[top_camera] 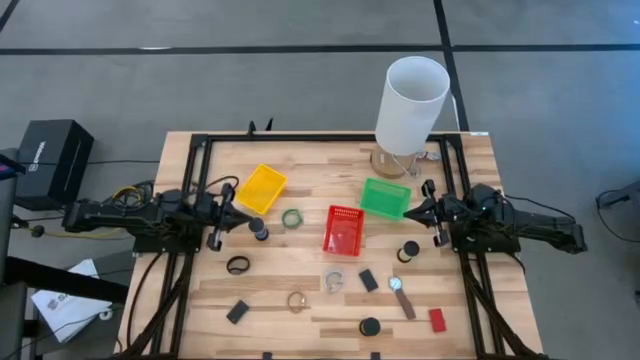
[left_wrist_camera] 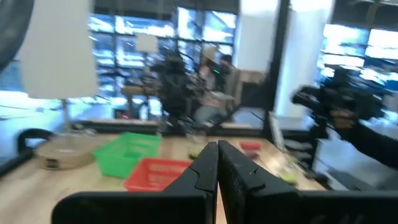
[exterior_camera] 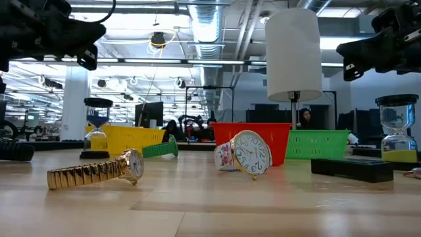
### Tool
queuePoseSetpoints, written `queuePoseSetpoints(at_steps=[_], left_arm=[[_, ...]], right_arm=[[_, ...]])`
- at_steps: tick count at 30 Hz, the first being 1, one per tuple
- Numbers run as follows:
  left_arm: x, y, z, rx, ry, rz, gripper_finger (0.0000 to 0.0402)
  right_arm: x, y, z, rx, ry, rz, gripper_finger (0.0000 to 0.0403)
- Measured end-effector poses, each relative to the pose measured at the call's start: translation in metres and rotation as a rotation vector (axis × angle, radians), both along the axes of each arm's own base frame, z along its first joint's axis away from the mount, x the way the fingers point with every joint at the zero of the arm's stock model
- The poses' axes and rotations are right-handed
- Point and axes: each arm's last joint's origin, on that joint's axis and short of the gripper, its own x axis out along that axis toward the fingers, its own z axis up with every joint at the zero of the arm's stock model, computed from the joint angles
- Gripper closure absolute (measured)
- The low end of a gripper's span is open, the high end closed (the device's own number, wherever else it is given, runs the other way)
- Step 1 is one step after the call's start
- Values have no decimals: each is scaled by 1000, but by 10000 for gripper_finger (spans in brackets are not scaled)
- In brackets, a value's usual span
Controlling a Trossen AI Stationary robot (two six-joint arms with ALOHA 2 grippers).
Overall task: Pick & Place Office items
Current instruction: Put the black wristwatch into the yellow bin
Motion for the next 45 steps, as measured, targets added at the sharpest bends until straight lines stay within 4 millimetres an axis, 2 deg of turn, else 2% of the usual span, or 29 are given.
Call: queuePoseSetpoints(at_steps=[3,6,10,13,16,23,32,37,40,45], left_arm=[[-1,0,3,-4,-35,16,401],[-2,0,9,20,-99,21,401],[-4,0,20,64,-217,32,401],[-5,-1,26,69,-281,7,400],[-3,-2,28,77,-308,-11,394],[4,-2,36,130,-379,9,356],[41,-3,66,131,-281,2,307],[68,-4,77,135,-155,-24,292],[83,-8,84,135,-15,-58,288],[99,-21,107,142,230,-74,288]], right_arm=[[-1,-2,7,-93,-79,-75,401],[-4,-5,21,-147,-224,-230,401],[-12,-11,38,-103,-401,-493,401],[-16,-13,42,-130,-435,-606,401],[-16,-13,43,-141,-445,-598,401],[-7,-11,40,-67,-412,-426,401],[8,-12,41,-41,-297,-357,401],[16,-13,38,-40,-251,-356,401],[18,-13,37,-40,-241,-356,401],[18,-14,37,-40,-241,-357,401]])
